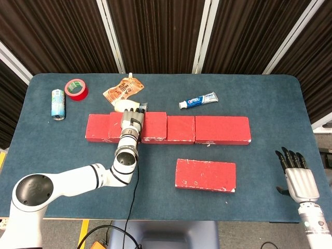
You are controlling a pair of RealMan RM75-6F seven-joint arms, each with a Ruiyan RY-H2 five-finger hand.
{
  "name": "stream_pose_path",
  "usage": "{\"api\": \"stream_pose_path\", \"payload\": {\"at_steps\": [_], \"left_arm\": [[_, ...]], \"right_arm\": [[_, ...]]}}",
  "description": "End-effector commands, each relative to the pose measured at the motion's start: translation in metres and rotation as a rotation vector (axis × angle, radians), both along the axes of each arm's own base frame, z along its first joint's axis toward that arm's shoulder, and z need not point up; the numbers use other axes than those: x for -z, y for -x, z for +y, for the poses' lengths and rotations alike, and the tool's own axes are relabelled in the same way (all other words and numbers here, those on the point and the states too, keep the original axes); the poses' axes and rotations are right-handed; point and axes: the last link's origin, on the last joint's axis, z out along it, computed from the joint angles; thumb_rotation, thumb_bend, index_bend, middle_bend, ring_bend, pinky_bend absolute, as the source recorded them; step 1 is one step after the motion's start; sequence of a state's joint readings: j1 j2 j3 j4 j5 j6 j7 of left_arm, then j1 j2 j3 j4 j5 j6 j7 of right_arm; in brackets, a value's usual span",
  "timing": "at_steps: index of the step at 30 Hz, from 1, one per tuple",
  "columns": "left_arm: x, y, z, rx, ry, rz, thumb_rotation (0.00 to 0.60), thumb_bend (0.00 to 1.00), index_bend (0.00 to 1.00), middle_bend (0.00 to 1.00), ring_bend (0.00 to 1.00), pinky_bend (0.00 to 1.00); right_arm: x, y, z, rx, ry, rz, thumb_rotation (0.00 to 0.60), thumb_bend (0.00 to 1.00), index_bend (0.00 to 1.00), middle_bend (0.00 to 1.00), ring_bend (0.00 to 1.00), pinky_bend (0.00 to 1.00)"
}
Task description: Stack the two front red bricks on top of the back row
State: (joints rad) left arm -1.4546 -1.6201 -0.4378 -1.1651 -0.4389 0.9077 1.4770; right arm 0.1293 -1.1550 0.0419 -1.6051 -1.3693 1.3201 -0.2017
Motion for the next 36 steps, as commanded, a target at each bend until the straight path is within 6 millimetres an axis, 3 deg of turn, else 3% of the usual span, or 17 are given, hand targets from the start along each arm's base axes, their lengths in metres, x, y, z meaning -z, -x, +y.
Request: {"api": "stream_pose_path", "payload": {"at_steps": [1, 36], "left_arm": [[-0.0005, -0.0012, 0.0007, 0.004, -0.006, -0.008, 0.6, 0.25, 0.0, 0.0, 0.0, 0.1], [0.0075, -0.0061, -0.002, 0.006, -0.035, 0.002, 0.6, 0.2, 0.0, 0.0, 0.0, 0.08]], "right_arm": [[0.0005, -0.0002, 0.0001, 0.0, -0.004, 0.0, 0.6, 0.0, 0.0, 0.0, 0.0, 0.0], [-0.0011, -0.0006, 0.0007, 0.003, -0.007, -0.008, 0.6, 0.0, 0.0, 0.0, 0.0, 0.0]]}}
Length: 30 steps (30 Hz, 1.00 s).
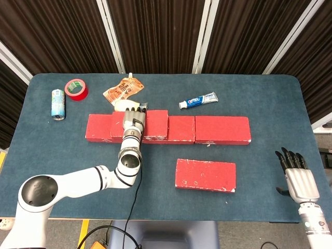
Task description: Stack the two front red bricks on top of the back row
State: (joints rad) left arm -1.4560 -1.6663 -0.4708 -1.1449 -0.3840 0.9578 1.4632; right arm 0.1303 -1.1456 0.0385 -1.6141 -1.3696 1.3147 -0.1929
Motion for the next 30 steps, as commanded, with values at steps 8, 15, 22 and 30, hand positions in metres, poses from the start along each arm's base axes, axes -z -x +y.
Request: {"api": "stream_pose_path", "payload": {"at_steps": [8, 15, 22, 30], "left_arm": [[0.003, -0.001, 0.0, 0.003, 0.006, 0.006, 0.6, 0.08, 0.0, 0.0, 0.0, 0.08], [0.005, 0.0, 0.0, -0.002, 0.0, 0.01, 0.6, 0.0, 0.0, 0.0, 0.0, 0.08], [0.006, -0.006, 0.0, 0.019, -0.018, -0.012, 0.6, 0.0, 0.0, 0.0, 0.0, 0.08], [-0.011, -0.022, -0.005, 0.081, -0.064, -0.084, 0.6, 0.0, 0.0, 0.0, 0.0, 0.08]], "right_arm": [[0.0, 0.0, 0.0, 0.003, 0.001, -0.001, 0.6, 0.0, 0.0, 0.0, 0.0, 0.0], [0.0, 0.0, 0.0, 0.004, 0.001, -0.003, 0.6, 0.0, 0.0, 0.0, 0.0, 0.0], [0.001, 0.0, 0.0, 0.006, -0.004, -0.003, 0.6, 0.0, 0.0, 0.0, 0.0, 0.0], [0.002, 0.001, -0.001, 0.004, -0.009, -0.003, 0.6, 0.0, 0.0, 0.0, 0.0, 0.0]]}}
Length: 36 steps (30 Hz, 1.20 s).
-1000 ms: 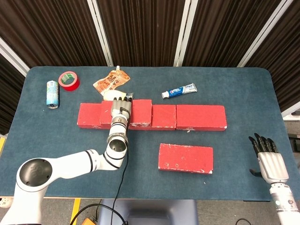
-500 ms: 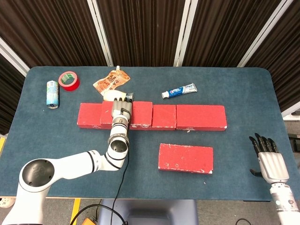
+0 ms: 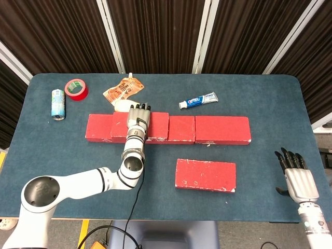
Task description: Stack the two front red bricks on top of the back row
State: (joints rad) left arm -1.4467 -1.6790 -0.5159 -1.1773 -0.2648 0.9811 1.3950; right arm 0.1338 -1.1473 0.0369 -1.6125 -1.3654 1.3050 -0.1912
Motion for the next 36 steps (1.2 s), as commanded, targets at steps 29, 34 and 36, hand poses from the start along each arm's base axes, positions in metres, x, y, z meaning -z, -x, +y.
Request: {"api": "stream_pose_path", "payload": {"at_steps": [29, 34, 36], "left_arm": [[-0.203, 0.212, -0.109, 0.202, -0.305, -0.12, 0.6, 0.26, 0.0, 0.0, 0.0, 0.04], [-0.207, 0.254, -0.132, 0.186, -0.303, -0.115, 0.6, 0.26, 0.0, 0.0, 0.0, 0.04], [-0.208, 0.27, -0.141, 0.165, -0.289, -0.109, 0.6, 0.26, 0.0, 0.0, 0.0, 0.03]], "right_arm": [[0.004, -0.014, 0.006, -0.046, -0.004, -0.01, 0.6, 0.0, 0.0, 0.0, 0.0, 0.0], [0.005, -0.014, 0.006, -0.04, -0.009, -0.017, 0.6, 0.0, 0.0, 0.0, 0.0, 0.0], [0.005, -0.015, 0.007, -0.035, -0.012, -0.029, 0.6, 0.0, 0.0, 0.0, 0.0, 0.0]]}}
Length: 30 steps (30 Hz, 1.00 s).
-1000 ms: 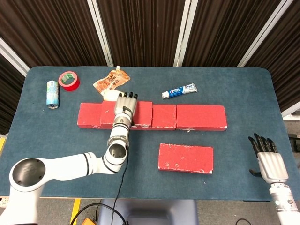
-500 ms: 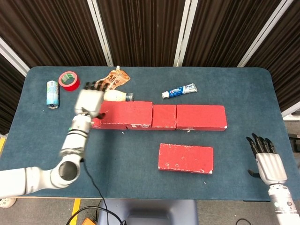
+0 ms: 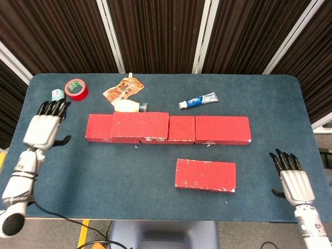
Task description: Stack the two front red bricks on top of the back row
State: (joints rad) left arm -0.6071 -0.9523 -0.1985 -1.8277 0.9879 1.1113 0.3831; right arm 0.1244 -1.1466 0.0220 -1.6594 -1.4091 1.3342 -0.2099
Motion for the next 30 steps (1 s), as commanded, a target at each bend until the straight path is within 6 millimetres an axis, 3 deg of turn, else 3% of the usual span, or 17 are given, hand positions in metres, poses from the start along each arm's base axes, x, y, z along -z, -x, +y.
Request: {"api": "stream_pose_path", "payload": {"at_steps": [1, 7, 14, 23, 30], "left_arm": [[-0.009, 0.053, -0.026, -0.08, 0.02, 0.043, 0.6, 0.26, 0.0, 0.0, 0.0, 0.03], [-0.016, 0.083, -0.036, -0.171, 0.051, 0.064, 0.6, 0.26, 0.0, 0.0, 0.0, 0.03], [-0.022, 0.096, -0.039, -0.202, 0.097, 0.14, 0.6, 0.26, 0.0, 0.0, 0.0, 0.02], [-0.019, 0.097, -0.041, -0.242, 0.136, 0.163, 0.6, 0.25, 0.0, 0.0, 0.0, 0.02], [-0.018, 0.088, -0.039, -0.239, 0.132, 0.169, 0.6, 0.25, 0.0, 0.0, 0.0, 0.02]], "right_arm": [[0.001, -0.001, 0.001, 0.009, -0.004, -0.02, 0.6, 0.0, 0.0, 0.0, 0.0, 0.0], [0.006, -0.01, 0.002, 0.035, -0.023, -0.073, 0.6, 0.0, 0.0, 0.0, 0.0, 0.0], [0.019, -0.045, -0.011, 0.054, -0.046, -0.093, 0.6, 0.0, 0.01, 0.0, 0.0, 0.0], [0.072, -0.094, -0.022, 0.128, -0.242, -0.102, 0.6, 0.0, 0.0, 0.0, 0.0, 0.0], [0.1, -0.12, -0.032, 0.127, -0.268, -0.137, 0.6, 0.0, 0.0, 0.0, 0.0, 0.0]]}}
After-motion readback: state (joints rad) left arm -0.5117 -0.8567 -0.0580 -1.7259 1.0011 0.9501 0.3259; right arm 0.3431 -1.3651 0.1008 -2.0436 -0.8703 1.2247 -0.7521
